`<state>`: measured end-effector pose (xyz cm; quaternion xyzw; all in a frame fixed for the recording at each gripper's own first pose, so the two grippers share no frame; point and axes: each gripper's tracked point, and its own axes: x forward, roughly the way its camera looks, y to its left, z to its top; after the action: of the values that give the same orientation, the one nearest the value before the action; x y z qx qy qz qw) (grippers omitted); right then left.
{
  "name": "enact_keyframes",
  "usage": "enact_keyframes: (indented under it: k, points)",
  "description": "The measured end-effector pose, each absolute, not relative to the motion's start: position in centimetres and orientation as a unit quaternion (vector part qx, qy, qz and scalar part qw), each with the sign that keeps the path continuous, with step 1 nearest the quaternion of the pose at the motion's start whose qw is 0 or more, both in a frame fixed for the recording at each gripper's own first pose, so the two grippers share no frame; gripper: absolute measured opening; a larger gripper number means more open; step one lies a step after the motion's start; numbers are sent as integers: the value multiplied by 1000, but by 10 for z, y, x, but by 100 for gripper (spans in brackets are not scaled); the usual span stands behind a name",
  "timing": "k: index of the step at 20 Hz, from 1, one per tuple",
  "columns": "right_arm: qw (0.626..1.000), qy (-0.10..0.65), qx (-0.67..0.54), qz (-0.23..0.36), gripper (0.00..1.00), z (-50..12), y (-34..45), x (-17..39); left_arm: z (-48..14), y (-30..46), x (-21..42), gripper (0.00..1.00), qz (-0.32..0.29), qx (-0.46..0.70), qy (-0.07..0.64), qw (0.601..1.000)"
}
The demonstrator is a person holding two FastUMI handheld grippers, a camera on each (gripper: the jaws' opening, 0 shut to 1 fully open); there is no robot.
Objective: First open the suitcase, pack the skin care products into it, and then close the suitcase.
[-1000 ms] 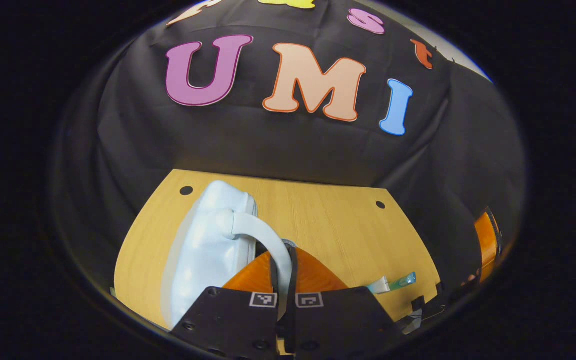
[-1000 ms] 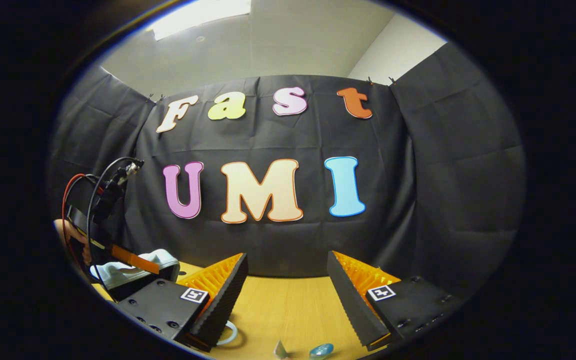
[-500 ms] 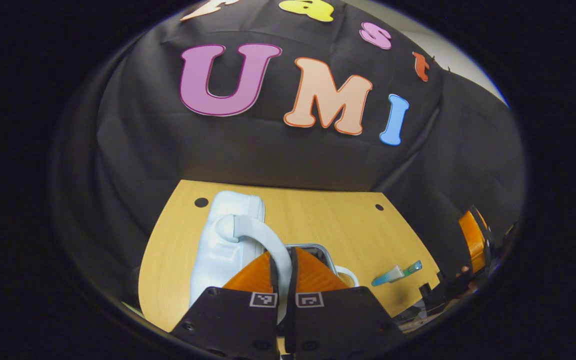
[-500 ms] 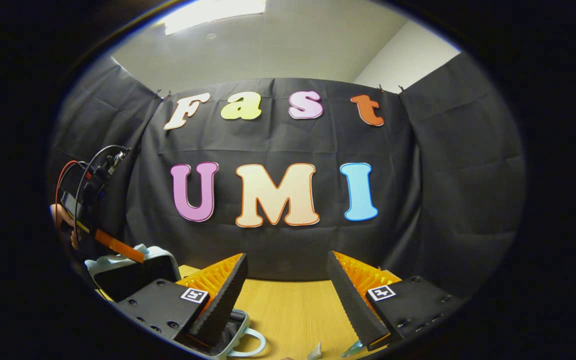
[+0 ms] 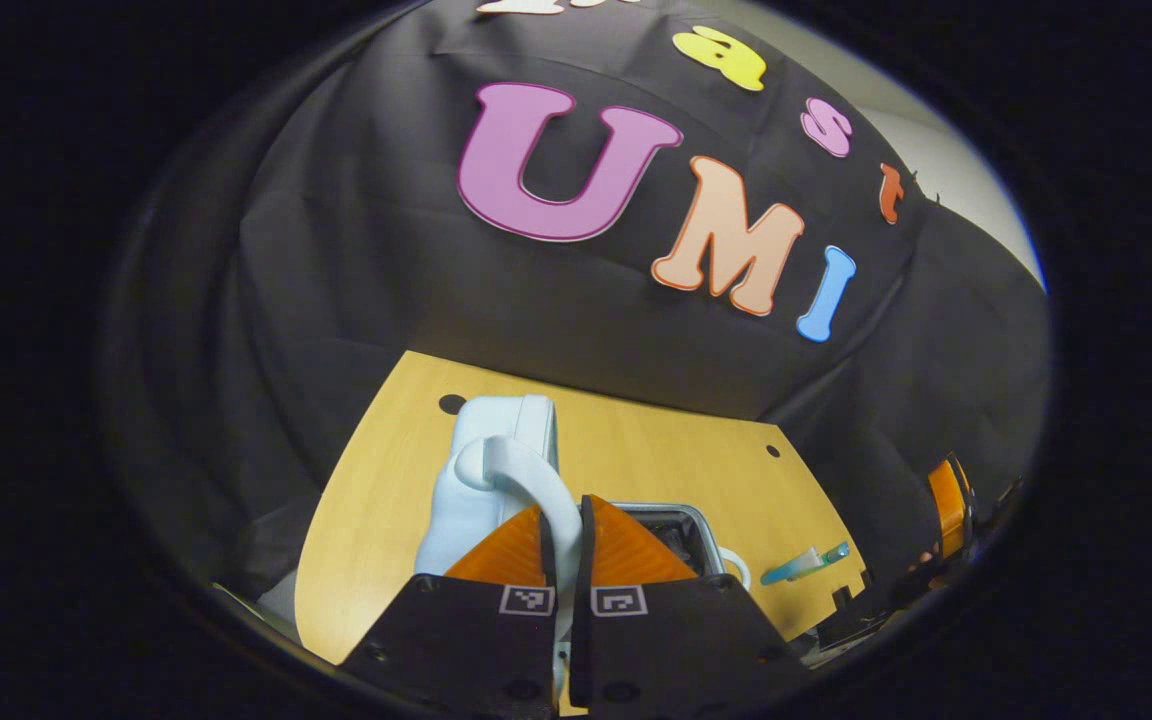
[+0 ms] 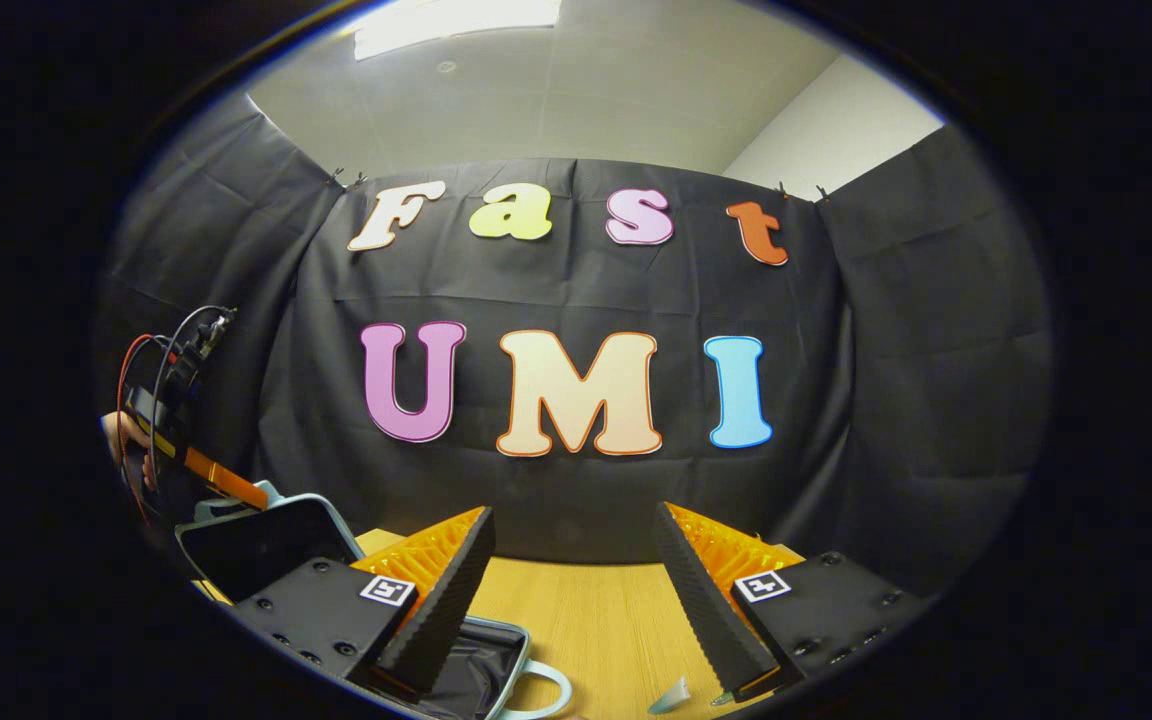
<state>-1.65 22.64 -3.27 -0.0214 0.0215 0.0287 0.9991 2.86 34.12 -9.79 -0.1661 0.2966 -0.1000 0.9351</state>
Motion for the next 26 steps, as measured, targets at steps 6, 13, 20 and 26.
enact_keyframes:
  k: [6, 13, 20, 26]
  points:
    - [998, 17, -43, 36, 100, -30, 243, -15, -128, 391, 37, 0, -69, -233, 307, 920]
    - [998, 33, -48, 25, 99, -42, 245, -8, -181, 431, 35, 0, -52, -301, 326, 895]
    - [997, 44, -61, 35, 100, -52, 263, 0, -240, 458, 20, 0, -43, -442, 335, 831]
    - [995, 46, -79, 48, 99, -55, 278, 5, -264, 476, 16, 0, -31, -570, 305, 762]
